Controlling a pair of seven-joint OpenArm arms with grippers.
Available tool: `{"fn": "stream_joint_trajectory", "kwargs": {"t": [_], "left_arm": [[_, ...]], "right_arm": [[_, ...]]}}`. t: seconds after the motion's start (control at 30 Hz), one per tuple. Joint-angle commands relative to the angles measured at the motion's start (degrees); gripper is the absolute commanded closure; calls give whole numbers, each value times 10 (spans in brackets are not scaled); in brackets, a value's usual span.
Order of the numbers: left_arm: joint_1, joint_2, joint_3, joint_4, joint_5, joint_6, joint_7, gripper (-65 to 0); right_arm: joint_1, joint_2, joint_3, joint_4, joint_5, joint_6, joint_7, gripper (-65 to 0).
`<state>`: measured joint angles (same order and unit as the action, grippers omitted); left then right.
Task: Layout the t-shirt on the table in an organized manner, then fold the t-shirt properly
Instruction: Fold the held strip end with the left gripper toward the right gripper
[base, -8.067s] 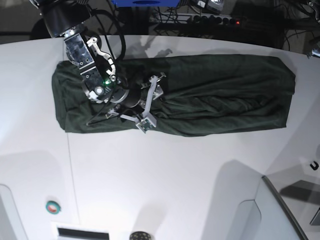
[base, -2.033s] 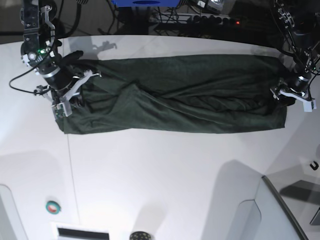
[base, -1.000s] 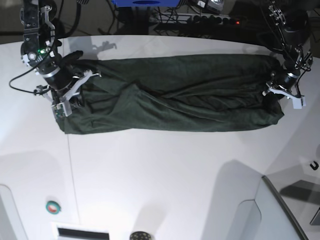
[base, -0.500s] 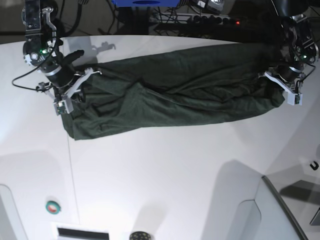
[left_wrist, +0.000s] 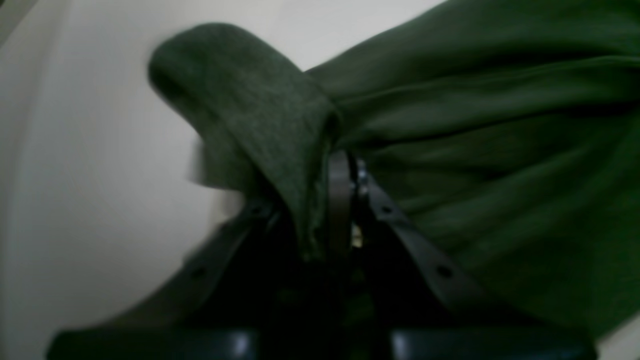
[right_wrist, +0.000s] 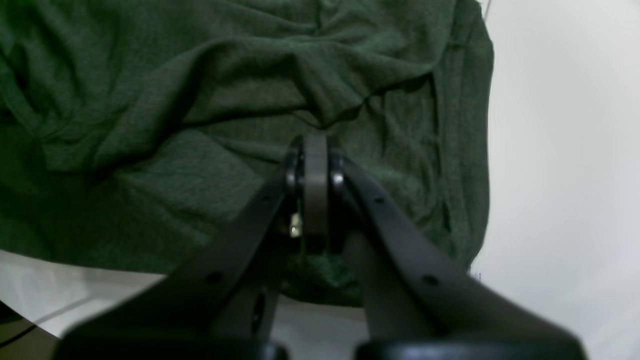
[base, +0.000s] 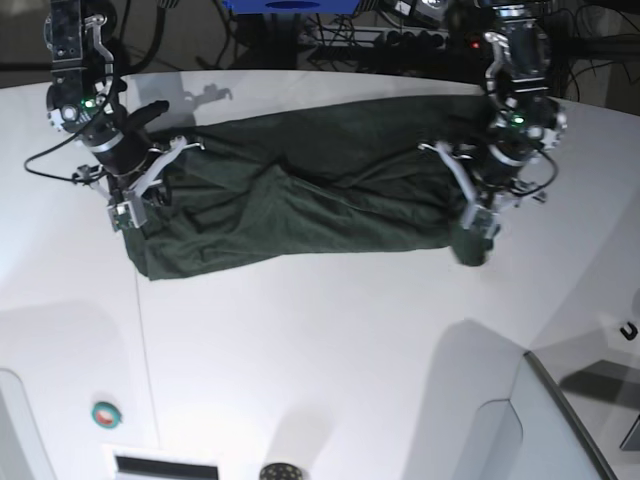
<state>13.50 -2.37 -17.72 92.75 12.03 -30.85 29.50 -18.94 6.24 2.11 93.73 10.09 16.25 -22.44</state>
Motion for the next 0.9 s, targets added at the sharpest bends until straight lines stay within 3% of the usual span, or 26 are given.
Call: {"fn": "stream_joint_trajectory", "kwargs": {"t": [0.0, 0.07, 0.27, 0.53, 0.87], "left_arm": [[-3, 3, 8, 15, -2, 4, -4, 0], [-4, 18, 26, 24, -2, 7, 2, 0], [-7, 30, 113, 25, -3, 65, 13, 0], [-13, 33, 178, 11, -3, 67, 33, 0], [-19, 60, 184, -5, -2, 67, 33, 0]], "right_arm": [[3, 4, 6, 12, 3, 0, 12, 0], [3, 5, 6, 12, 3, 0, 12, 0], [3, 5, 7, 12, 3, 0, 12, 0], [3, 6, 7, 12, 3, 0, 12, 0], [3, 6, 7, 12, 3, 0, 12, 0]]}}
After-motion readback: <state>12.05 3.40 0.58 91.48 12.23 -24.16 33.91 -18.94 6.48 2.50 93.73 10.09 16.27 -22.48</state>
